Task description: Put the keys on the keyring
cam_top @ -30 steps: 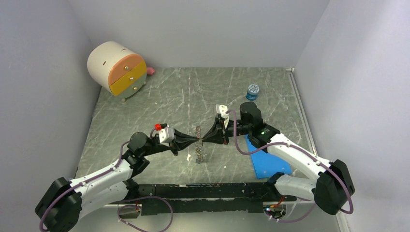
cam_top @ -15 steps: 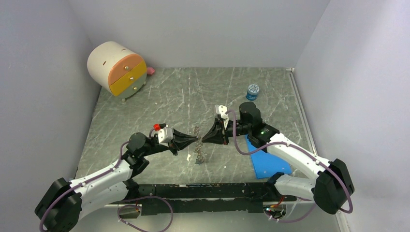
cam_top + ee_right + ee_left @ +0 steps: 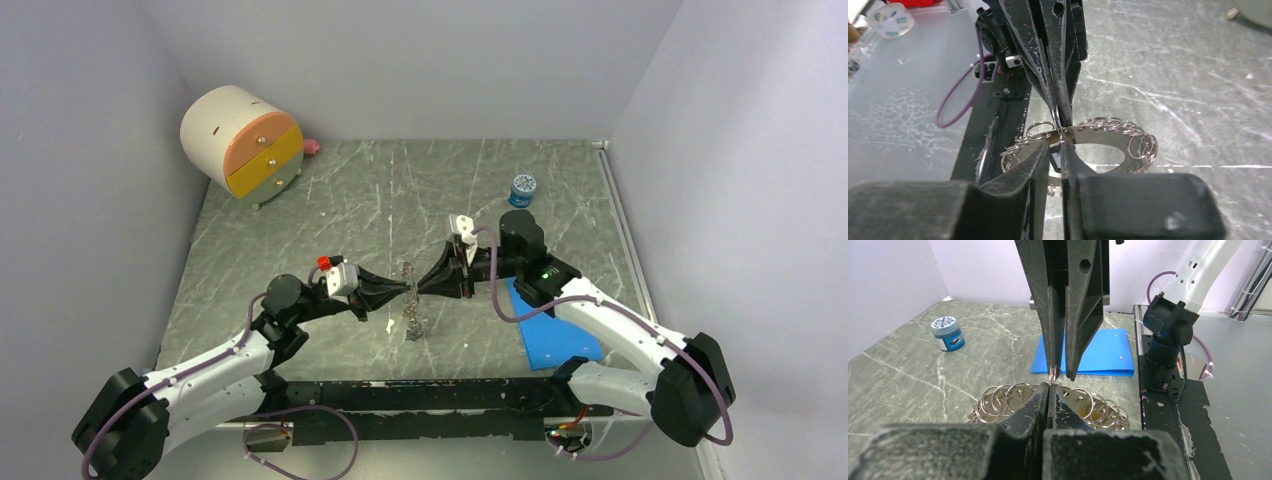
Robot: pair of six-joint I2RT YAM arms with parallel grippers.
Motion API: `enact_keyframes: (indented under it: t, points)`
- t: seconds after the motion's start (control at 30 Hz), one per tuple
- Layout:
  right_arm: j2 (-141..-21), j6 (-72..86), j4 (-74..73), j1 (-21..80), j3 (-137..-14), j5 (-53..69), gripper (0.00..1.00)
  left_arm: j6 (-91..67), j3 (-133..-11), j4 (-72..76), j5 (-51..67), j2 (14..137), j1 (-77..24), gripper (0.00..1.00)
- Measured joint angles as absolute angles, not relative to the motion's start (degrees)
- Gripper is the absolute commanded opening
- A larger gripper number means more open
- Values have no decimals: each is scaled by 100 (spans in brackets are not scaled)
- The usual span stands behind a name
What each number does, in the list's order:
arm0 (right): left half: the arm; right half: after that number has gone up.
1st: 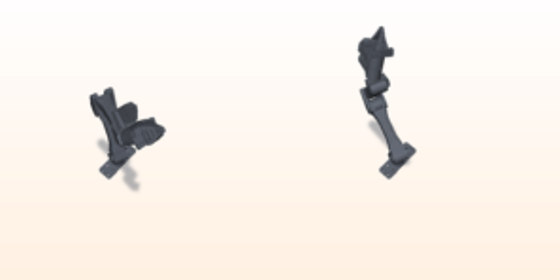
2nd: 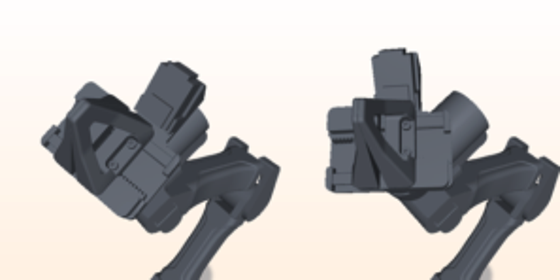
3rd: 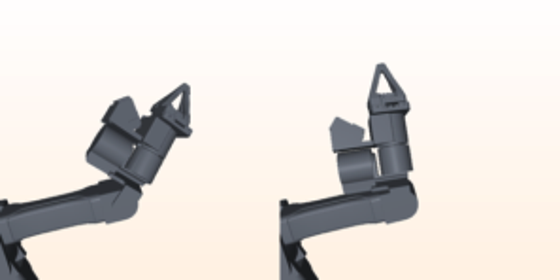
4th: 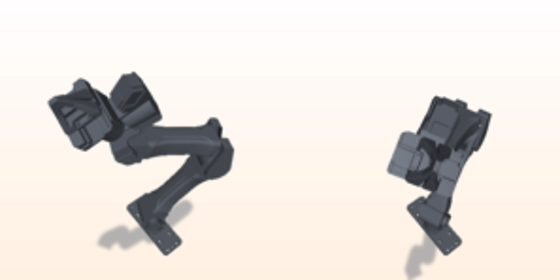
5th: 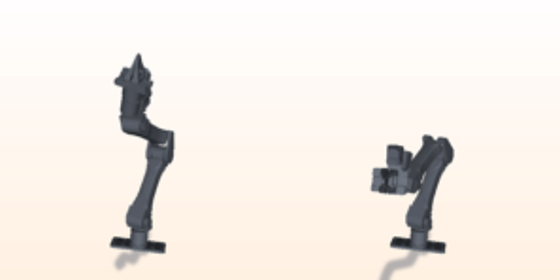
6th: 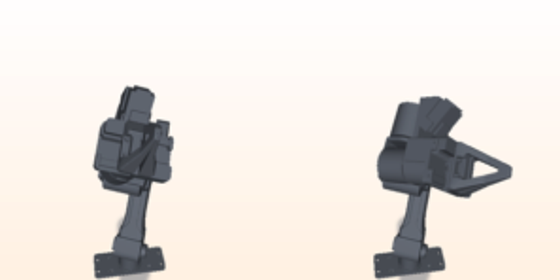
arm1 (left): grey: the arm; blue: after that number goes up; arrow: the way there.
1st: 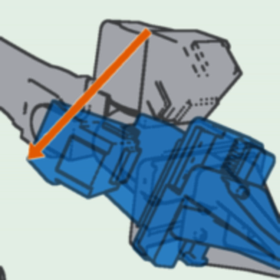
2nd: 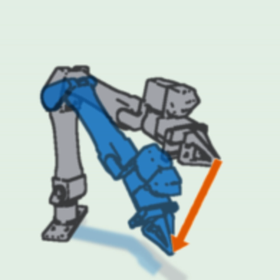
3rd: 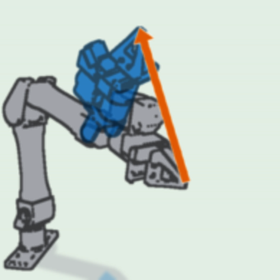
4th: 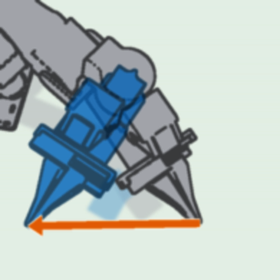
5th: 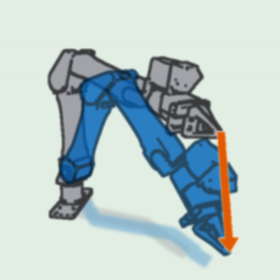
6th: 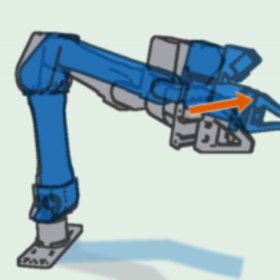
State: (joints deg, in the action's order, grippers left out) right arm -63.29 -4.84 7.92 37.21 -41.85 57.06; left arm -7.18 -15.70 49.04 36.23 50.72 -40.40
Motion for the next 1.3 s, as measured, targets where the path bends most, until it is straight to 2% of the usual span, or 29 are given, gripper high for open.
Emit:
enact_keyframes:
  t: [0.1,0.47,0.63,0.7,0.77,0.83,1.03,1.17,1.3]
  points:
    - [-6469,-499,762,3721,-4215,5736,0,-718,-1570,4906,3625,5072,-4040,3]
    - [-6779,-644,661,3715,-4233,5749,1,-718,-1509,4906,3682,5081,-4012,3]
    - [-7052,-657,558,3719,-4324,5754,37,-729,-1509,5026,3730,5166,-3999,3]
    - [-7037,-674,499,3719,-4324,5714,49,-735,-1509,5122,3774,5166,-3999,3]
    - [-6934,-666,508,3719,-4311,5649,52,-738,-1509,5212,3791,5166,-3999,3]
    - [-6672,-646,576,3719,-4226,5553,52,-738,-1509,5249,3802,5166,-3999,3]
    - [-5953,-532,987,3717,-4095,5498,41,-735,-1509,5247,3828,5166,-3999,3]
    - [-6101,-381,1216,3723,-4095,5561,39,-738,-1509,5251,3835,5166,-3999,3]
    - [-6429,-276,1264,3776,-4095,5575,32,-738,-1509,5251,3837,5166,-3999,3]
